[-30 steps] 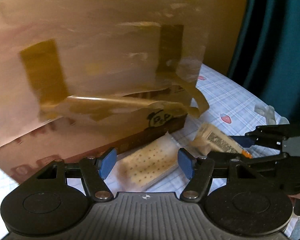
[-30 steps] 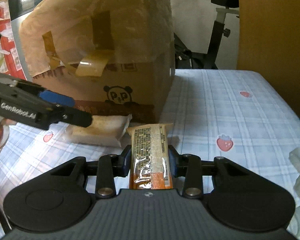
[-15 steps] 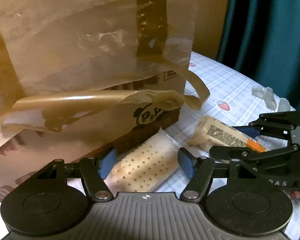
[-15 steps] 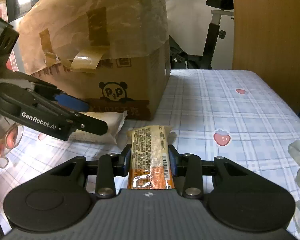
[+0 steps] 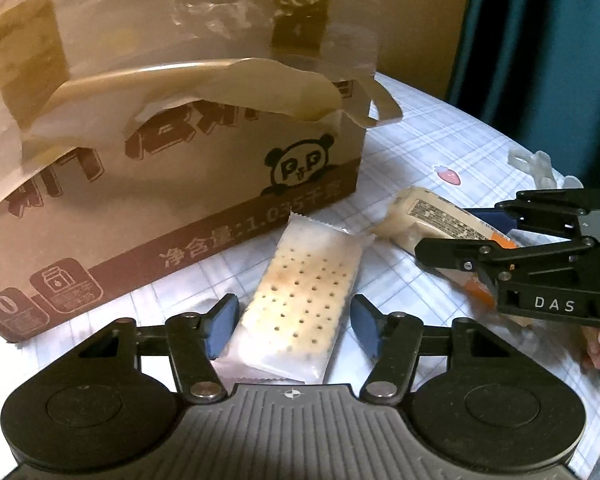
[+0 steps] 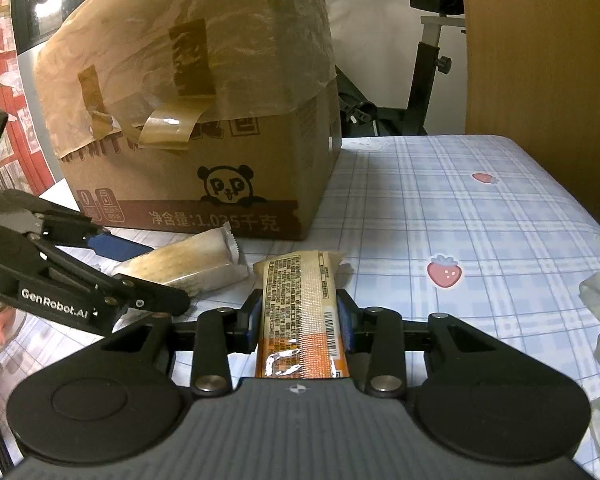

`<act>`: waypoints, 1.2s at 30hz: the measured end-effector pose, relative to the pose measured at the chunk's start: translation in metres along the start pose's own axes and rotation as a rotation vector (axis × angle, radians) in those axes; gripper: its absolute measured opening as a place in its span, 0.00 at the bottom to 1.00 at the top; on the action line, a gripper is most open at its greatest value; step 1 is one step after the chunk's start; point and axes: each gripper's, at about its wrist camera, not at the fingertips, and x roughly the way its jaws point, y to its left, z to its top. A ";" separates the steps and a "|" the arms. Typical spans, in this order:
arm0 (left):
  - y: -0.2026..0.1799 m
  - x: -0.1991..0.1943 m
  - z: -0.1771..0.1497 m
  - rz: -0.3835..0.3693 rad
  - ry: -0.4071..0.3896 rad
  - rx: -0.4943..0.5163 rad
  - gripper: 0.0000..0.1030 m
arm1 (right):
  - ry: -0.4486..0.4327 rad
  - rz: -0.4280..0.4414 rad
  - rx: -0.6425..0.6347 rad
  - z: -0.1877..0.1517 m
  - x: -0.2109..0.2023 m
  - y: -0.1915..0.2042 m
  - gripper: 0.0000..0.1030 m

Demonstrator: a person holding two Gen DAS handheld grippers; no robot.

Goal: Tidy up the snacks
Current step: 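Grasp the striped snack bar with the right gripper while the left grasps the white cracker packet, then carry the snack bar and cracker packet over the box with both grippers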

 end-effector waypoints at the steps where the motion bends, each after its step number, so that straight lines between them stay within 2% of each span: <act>1: -0.002 0.003 0.002 -0.004 0.003 -0.001 0.63 | 0.000 -0.001 -0.001 0.000 0.000 0.000 0.38; 9: -0.003 0.006 0.012 0.010 0.001 -0.021 0.63 | 0.000 0.012 0.010 0.000 0.000 -0.002 0.38; 11: -0.006 0.006 0.009 0.019 -0.010 -0.032 0.59 | -0.001 0.014 0.012 0.000 0.000 -0.002 0.39; 16: -0.001 -0.013 -0.009 0.075 -0.022 -0.096 0.50 | -0.002 0.021 0.021 0.000 0.000 -0.003 0.39; 21: 0.012 -0.042 -0.042 0.162 -0.021 -0.192 0.48 | -0.004 0.026 0.029 0.000 -0.001 -0.004 0.39; 28: 0.041 -0.080 -0.083 0.238 -0.040 -0.358 0.48 | 0.000 0.010 0.007 0.000 -0.001 0.000 0.40; 32: 0.052 -0.098 -0.091 0.268 -0.065 -0.393 0.48 | 0.014 -0.013 -0.037 0.000 0.000 0.007 0.39; 36: 0.046 -0.112 -0.081 0.284 -0.125 -0.385 0.48 | 0.036 0.024 -0.043 0.003 -0.008 0.013 0.37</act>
